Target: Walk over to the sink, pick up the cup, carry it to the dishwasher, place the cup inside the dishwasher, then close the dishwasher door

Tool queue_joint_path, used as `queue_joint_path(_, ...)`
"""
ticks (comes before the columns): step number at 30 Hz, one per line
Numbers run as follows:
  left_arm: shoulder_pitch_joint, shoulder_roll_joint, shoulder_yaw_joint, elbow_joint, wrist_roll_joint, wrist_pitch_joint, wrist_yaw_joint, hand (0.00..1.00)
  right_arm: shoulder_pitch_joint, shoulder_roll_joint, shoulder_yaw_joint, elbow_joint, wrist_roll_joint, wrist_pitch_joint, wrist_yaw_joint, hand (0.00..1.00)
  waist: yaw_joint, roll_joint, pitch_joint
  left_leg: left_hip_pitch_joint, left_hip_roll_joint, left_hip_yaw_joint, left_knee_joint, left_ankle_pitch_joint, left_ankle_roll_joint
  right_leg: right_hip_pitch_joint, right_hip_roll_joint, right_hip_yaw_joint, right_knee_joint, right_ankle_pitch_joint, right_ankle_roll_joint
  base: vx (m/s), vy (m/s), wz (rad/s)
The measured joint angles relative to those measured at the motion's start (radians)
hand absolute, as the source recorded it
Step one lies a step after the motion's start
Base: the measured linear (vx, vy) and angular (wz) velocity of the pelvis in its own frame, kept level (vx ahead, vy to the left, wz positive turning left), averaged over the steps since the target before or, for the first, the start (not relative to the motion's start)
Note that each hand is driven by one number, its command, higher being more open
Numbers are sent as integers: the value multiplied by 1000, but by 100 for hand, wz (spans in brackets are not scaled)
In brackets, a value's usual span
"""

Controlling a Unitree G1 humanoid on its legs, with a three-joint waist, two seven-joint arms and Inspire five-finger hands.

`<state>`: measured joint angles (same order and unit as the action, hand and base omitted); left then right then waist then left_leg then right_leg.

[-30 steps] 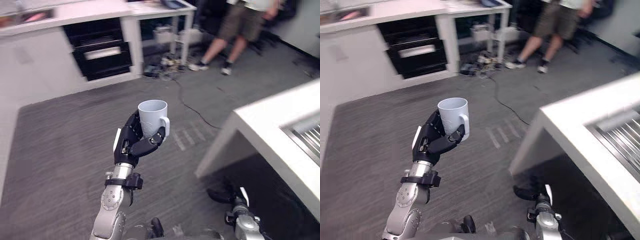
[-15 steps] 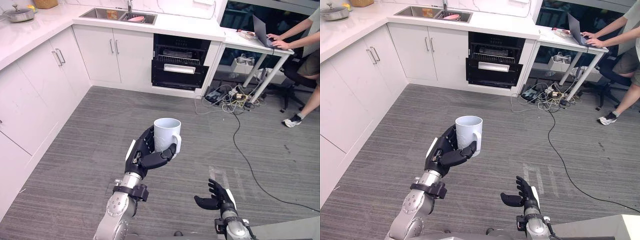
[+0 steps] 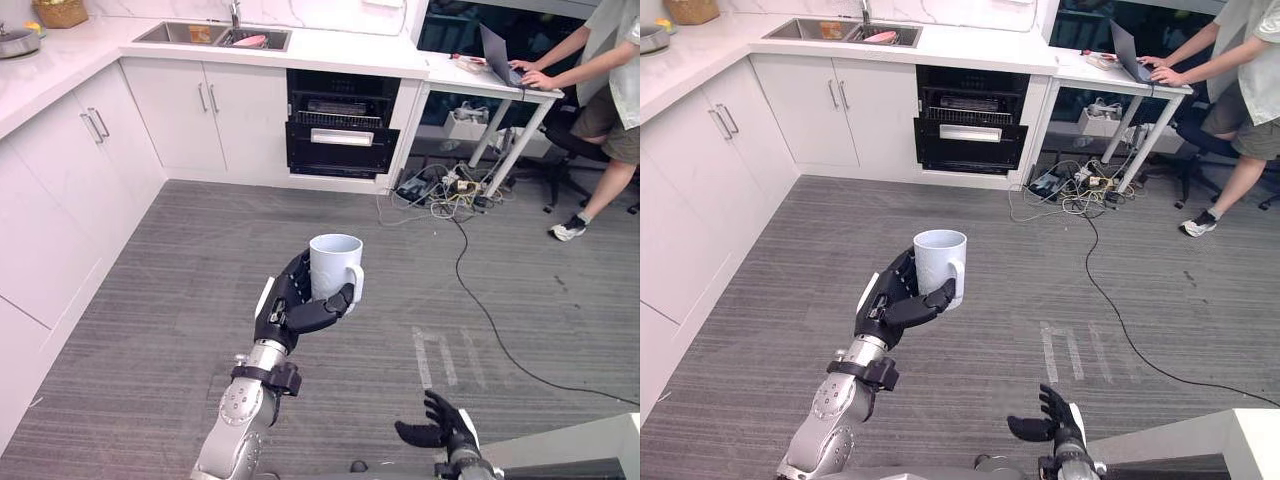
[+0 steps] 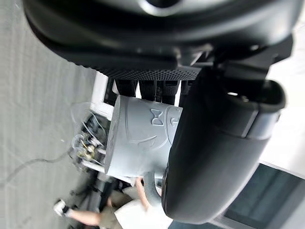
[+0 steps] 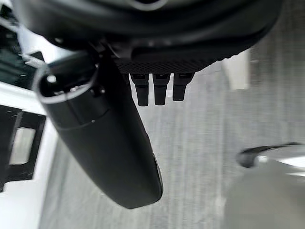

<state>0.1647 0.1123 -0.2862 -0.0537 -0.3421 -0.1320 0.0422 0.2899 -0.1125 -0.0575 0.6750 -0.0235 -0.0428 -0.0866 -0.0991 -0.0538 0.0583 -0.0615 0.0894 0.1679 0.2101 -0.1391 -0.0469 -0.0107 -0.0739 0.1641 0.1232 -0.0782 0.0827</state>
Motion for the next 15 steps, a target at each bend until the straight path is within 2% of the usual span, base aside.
queue_joint_path(2,1,-19,29,14,10,16,16,30,-7,-1,-18,2,1,10,-3,90,4,-1,6,-7,13,51,13,2,0,0,-13,-20,12,-10,10,19,-27,34)
queue_joint_path(4,10,-20,56,14,10,17,36,30,-25,-2,-20,-9,1,11,-9,90,18,-1,10,-22,2,34,36,3,5,0,-26,-36,22,-18,18,4,36,29)
queue_joint_path(7,14,-14,114,-1,9,17,64,30,-65,-1,-12,-78,0,9,-13,90,50,-2,28,-63,-13,16,99,-37,19,-3,-44,-60,28,-31,31,-10,87,27)
queue_joint_path(9,34,-15,142,-36,9,16,77,30,-100,-3,-13,-108,0,7,-18,90,69,-5,37,-98,-25,13,156,-71,36,-22,-60,-72,62,-70,31,7,107,28)
queue_joint_path(10,53,-15,153,-69,9,16,79,30,-120,-4,-16,-124,-1,3,-26,90,70,-14,48,-121,-34,17,219,-105,48,-43,-79,-84,120,-116,36,72,164,45)
queue_joint_path(11,68,-22,151,-97,9,16,79,30,-132,-10,-16,-137,-3,2,-34,90,75,-7,61,-125,-43,20,270,-148,61,-52,-102,-93,204,-169,34,92,134,41)
queue_joint_path(12,78,-33,151,-106,10,14,79,30,-133,-14,-17,-141,-5,1,-39,90,81,-10,65,-126,-57,17,285,-166,71,-70,-107,-93,274,-186,25,113,145,28)
queue_joint_path(13,92,-41,151,-109,10,14,81,30,-142,-13,-11,-153,-7,1,-39,90,86,-14,69,-118,-87,12,292,-186,93,-145,-129,-81,454,-184,-6,151,162,40)
queue_joint_path(14,96,-37,150,-109,10,14,82,30,-141,-5,-3,-158,-7,1,-40,90,79,-13,80,-96,-111,-15,288,-196,114,-214,-124,-49,618,-145,-67,190,175,53)
queue_joint_path(15,96,-33,147,-107,10,14,82,30,-138,2,-1,-159,-7,2,-40,90,72,-13,86,-83,-116,-25,284,-202,122,-232,-114,-41,670,-155,-64,271,143,63)
